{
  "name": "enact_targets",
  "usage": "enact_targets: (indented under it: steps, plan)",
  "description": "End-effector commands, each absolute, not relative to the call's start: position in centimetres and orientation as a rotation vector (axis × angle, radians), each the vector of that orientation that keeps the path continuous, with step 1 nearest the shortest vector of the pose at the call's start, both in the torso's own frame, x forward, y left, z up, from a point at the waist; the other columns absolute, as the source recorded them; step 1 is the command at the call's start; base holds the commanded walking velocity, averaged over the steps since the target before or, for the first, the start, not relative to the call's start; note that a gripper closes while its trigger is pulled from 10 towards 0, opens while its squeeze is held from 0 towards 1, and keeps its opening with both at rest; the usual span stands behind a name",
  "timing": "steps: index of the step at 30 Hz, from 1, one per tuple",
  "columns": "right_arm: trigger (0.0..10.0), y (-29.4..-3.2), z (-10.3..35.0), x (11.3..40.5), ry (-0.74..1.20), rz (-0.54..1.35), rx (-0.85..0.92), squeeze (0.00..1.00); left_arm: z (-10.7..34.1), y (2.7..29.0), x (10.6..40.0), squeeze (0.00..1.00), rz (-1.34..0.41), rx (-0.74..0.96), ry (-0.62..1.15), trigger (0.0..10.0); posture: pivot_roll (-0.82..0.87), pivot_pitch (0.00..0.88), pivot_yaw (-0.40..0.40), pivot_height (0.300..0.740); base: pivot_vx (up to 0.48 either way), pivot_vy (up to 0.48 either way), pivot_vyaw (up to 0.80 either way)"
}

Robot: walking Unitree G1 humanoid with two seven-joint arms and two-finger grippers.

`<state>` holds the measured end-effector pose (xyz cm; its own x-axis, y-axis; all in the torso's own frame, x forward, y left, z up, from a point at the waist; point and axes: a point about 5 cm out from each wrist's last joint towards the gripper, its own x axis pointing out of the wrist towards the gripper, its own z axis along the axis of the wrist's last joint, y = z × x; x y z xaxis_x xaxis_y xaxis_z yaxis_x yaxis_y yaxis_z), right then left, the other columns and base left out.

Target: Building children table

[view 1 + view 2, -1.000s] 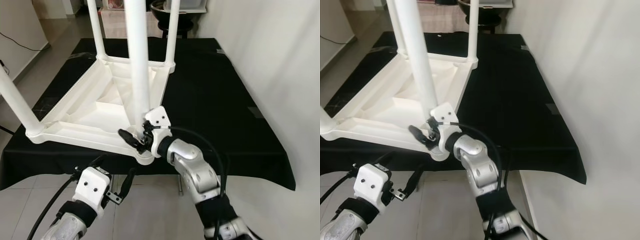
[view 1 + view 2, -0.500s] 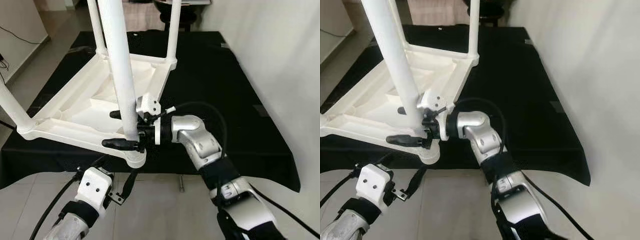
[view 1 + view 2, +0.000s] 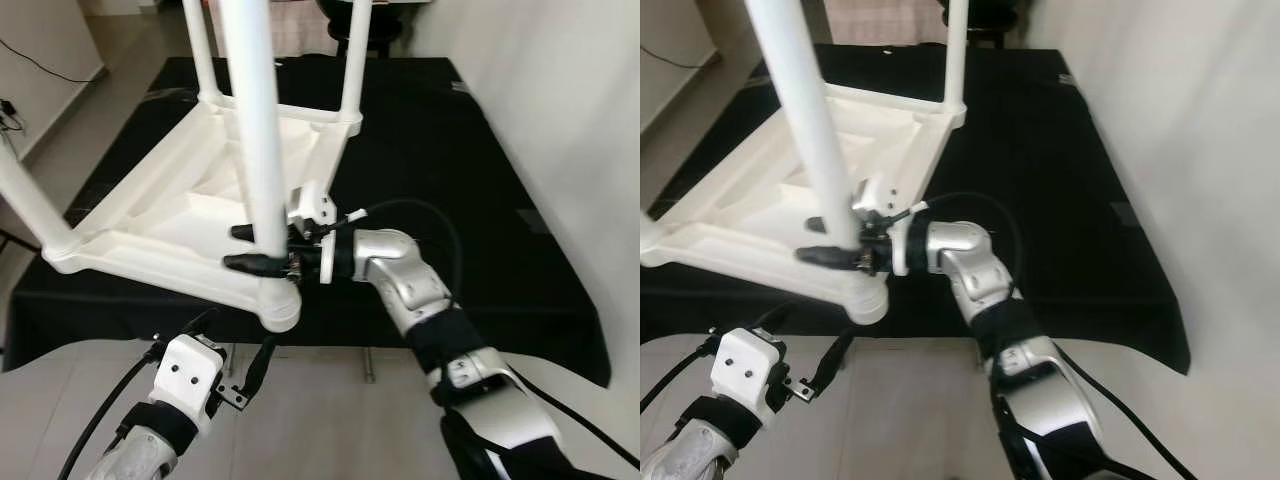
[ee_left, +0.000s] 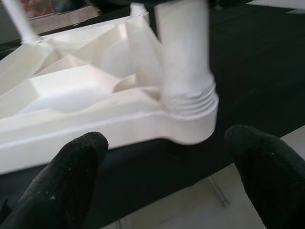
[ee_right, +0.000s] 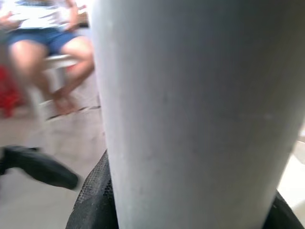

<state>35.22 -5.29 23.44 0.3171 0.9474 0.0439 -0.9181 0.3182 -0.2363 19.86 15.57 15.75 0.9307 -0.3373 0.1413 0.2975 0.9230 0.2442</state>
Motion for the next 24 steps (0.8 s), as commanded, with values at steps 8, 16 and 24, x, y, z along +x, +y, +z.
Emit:
enact_targets:
  steps: [8, 16, 24]
  plan:
    - [0.0, -8.4, 17.9, 33.3, 0.073, 0.516, -0.213, 0.00, 15.7, 16.1, 19.5, 0.00, -0.326, 0.251, -0.167, 10.0, 0.02, 0.222, -0.058, 0.740, 0.000, 0.000, 0.00]
    - [0.0, -5.1, 17.7, 31.4, 0.068, 0.437, -0.126, 0.00, 15.6, 16.6, 19.8, 0.00, -0.308, 0.269, -0.164, 10.0, 0.03, 0.195, -0.044, 0.740, 0.000, 0.000, 0.00]
    - [10.0, -2.6, 18.5, 31.0, 0.114, 0.472, 0.007, 0.67, 15.5, 16.6, 19.9, 0.00, -0.299, 0.276, -0.165, 10.0, 0.04, 0.180, -0.053, 0.740, 0.000, 0.000, 0.00]
